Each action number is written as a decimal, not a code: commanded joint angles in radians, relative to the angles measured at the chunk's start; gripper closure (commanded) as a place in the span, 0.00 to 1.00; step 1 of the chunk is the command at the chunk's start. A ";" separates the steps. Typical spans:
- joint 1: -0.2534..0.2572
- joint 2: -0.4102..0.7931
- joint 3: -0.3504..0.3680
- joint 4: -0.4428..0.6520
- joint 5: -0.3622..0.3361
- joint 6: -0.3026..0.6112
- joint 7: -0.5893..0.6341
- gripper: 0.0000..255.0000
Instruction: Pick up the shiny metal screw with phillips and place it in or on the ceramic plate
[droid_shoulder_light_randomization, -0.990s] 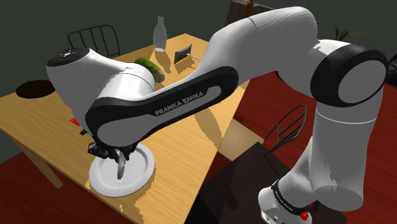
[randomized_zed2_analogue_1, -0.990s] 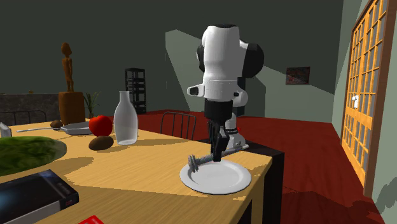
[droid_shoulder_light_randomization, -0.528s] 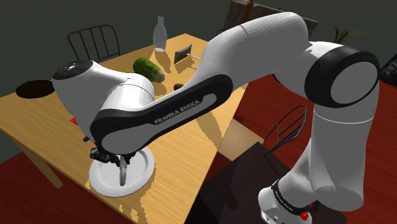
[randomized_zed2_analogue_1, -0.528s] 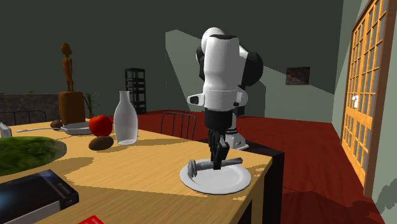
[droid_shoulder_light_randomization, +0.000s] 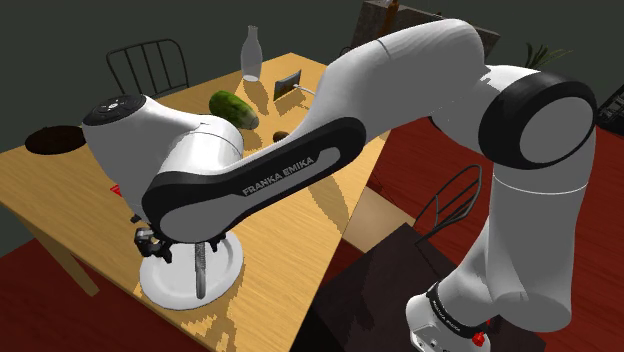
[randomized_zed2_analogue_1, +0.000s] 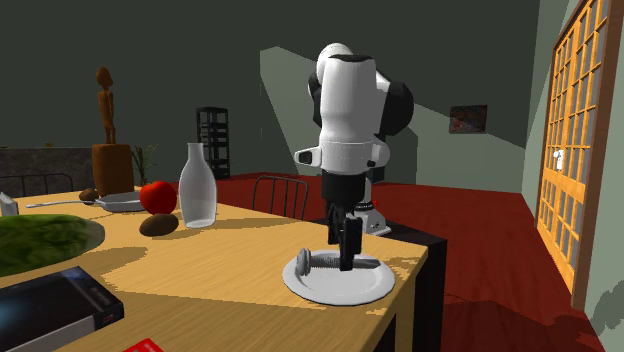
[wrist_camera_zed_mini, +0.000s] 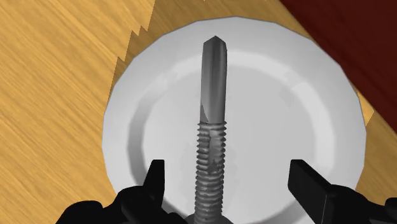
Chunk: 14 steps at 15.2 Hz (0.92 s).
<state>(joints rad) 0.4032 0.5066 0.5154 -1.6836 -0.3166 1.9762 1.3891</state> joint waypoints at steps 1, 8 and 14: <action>0.000 0.000 0.000 0.000 0.000 0.000 0.000 0.00; 0.006 -0.030 0.014 0.087 0.025 -0.112 -0.017 0.00; 0.006 -0.030 0.014 0.087 0.025 -0.112 -0.017 0.00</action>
